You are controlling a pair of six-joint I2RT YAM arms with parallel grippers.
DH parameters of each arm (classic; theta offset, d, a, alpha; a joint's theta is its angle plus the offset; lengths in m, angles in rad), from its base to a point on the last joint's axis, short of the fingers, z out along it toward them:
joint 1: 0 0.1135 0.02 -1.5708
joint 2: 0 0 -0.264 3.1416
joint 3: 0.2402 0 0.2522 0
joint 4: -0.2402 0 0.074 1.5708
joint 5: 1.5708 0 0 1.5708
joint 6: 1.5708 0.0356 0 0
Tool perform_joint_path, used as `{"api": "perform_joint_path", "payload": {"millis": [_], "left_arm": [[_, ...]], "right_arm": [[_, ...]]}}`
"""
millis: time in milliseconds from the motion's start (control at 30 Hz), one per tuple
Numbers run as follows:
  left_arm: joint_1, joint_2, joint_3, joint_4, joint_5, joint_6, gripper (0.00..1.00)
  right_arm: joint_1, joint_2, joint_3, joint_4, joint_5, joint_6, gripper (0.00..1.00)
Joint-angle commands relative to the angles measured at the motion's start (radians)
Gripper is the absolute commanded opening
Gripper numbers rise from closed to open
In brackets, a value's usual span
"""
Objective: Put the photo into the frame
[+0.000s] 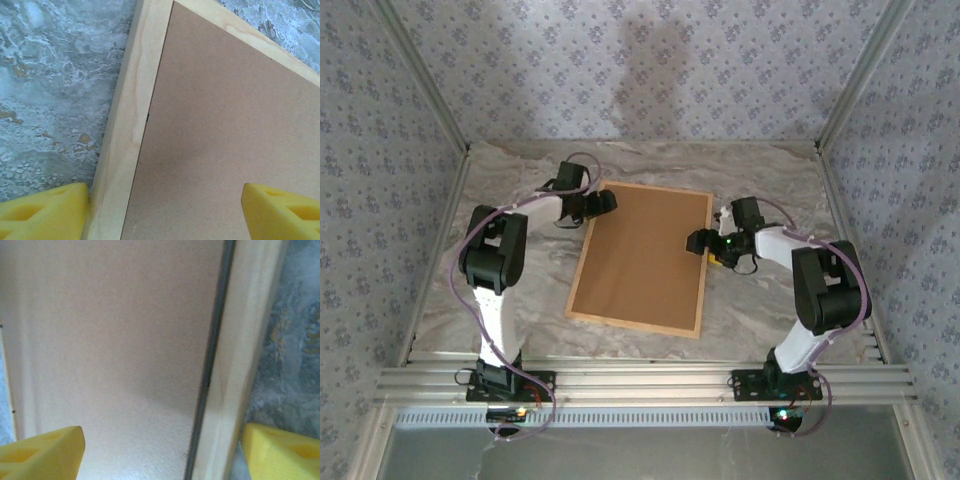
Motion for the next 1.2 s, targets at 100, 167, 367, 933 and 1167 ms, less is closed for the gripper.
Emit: {"api": "perform_joint_path", "payload": {"millis": [100, 167, 367, 933, 1167], "left_arm": [[0.002, 0.0, -0.011, -0.014, 0.034, 0.019, 0.8], [0.005, -0.002, -0.015, -0.012, 0.034, 0.017, 0.8], [0.01, -0.008, -0.021, -0.012, 0.032, 0.018, 0.8], [0.013, -0.006, -0.041, 0.013, 0.041, 0.008, 0.8], [0.015, -0.002, -0.05, 0.023, 0.046, 0.004, 0.8]], "right_arm": [[-0.01, -0.075, 0.076, -0.078, 0.245, -0.048, 0.84], [-0.009, -0.062, 0.099, -0.055, 0.253, -0.041, 0.84], [0.003, 0.034, 0.188, -0.03, 0.197, -0.016, 0.83], [0.028, 0.163, 0.244, 0.003, 0.115, 0.036, 0.76], [0.038, 0.174, 0.234, 0.013, 0.102, 0.047, 0.74]]}}
